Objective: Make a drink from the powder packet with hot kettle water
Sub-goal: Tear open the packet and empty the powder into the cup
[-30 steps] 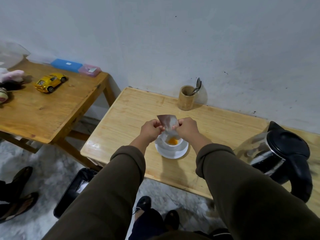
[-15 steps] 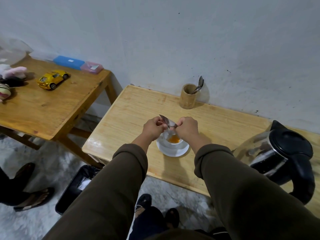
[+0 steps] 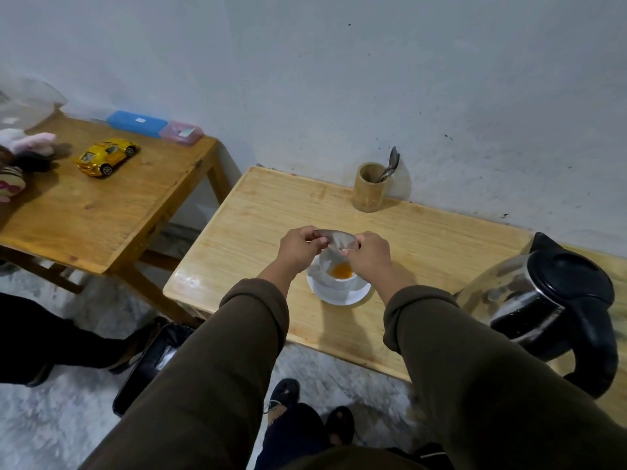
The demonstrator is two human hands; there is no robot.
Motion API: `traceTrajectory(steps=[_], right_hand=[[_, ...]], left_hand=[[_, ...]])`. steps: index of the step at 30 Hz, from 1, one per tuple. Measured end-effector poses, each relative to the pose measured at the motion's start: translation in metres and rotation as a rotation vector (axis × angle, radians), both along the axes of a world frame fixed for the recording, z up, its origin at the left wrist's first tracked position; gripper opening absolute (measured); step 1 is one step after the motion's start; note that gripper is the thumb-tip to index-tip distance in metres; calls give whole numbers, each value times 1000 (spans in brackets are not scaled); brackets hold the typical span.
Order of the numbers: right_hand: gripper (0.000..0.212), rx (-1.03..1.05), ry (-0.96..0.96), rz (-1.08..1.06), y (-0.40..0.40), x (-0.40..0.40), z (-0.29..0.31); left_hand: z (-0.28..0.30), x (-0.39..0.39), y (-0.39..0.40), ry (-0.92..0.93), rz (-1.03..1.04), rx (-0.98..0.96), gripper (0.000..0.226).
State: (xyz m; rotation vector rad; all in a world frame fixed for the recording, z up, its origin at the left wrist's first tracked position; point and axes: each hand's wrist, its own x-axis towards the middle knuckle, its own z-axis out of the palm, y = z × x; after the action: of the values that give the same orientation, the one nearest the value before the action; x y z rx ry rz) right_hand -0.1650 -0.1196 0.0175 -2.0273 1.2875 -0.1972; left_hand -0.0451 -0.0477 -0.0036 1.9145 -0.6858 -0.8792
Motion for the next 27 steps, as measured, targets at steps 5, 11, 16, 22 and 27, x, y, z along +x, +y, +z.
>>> traceTrajectory(steps=[5,11,16,22,27], right_hand=[[29,-3,-1,-32,-1,-2,-3],[42,92,-70,-117,0,-3,-4],[42,138,-97,-153,2,-1,-1],[18,139,-94,-102,3,-9,2],[22,37,-78,-6,-1,-13,4]], left_hand=[[3,2,3,-34,-35,-25,16],[3,-2,1,-62,-57,-38,7],[7,-6,-3,-146,-60,-18,8],[5,-5,-3,-146,-92,2,4],[4,2,2,261,-49,-46,22]])
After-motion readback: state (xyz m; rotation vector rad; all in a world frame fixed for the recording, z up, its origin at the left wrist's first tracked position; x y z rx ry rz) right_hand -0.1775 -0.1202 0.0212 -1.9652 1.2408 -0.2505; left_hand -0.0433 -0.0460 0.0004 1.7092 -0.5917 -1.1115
